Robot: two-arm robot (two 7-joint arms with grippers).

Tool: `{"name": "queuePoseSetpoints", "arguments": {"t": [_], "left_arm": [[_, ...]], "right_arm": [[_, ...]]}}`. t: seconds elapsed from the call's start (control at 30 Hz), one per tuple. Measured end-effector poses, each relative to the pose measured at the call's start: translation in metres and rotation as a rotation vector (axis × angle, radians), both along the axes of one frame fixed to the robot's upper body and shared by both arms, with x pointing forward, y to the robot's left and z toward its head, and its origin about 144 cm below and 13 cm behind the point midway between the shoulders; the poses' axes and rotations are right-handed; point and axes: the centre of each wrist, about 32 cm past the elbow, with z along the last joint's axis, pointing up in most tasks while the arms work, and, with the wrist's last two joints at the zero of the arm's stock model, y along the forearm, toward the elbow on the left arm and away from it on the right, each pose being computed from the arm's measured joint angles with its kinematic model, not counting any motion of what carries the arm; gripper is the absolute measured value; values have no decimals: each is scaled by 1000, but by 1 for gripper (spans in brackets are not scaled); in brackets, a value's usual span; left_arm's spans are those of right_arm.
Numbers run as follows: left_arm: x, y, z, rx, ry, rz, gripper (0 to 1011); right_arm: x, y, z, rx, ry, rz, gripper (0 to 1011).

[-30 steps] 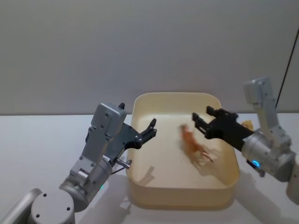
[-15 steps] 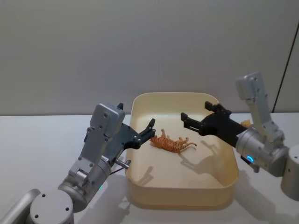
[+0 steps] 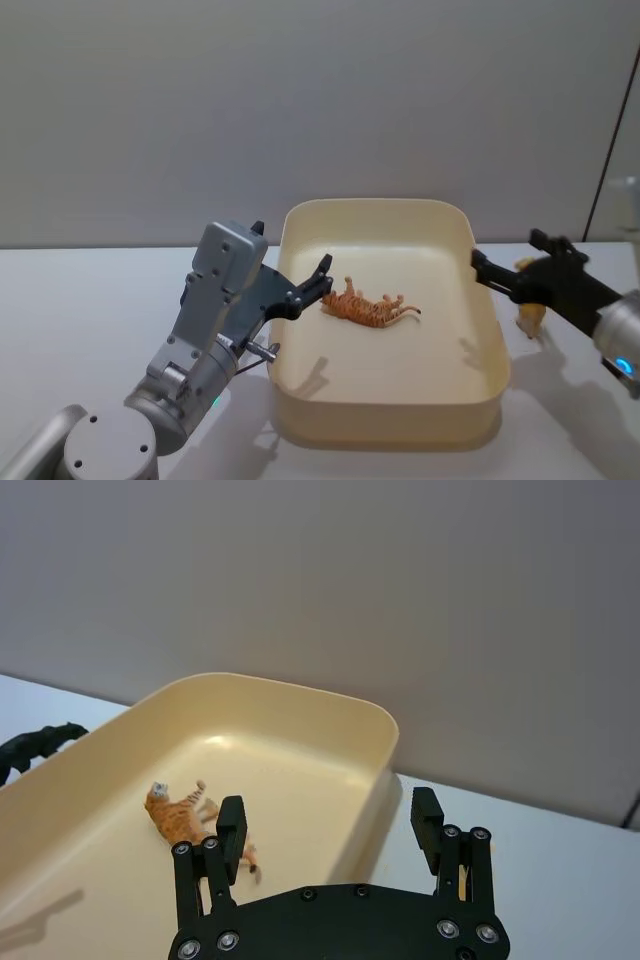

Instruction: Pick up the toy alternately with two hands and place it into the central storage box.

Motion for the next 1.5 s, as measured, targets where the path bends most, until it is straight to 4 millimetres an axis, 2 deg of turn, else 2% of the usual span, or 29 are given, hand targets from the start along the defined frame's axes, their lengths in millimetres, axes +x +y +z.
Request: {"name": "queuePoseSetpoints", "arguments": {"t": [0.27, 0.63, 1.0, 1.5], "left_arm": [[0, 0, 0, 0, 0, 0, 1001], [0, 0, 0, 0, 0, 0, 1001], [0, 0, 0, 0, 0, 0, 1001], [0, 0, 0, 0, 0, 0, 1001]], "right_arm": [[-23, -21, -3, -19, 37, -58, 1001], [-30, -30, -9, -51, 72, -117, 1001], [-14, -26, -24, -79, 109, -176, 1001], [22, 0, -49, -125, 159, -190, 1001]]}}
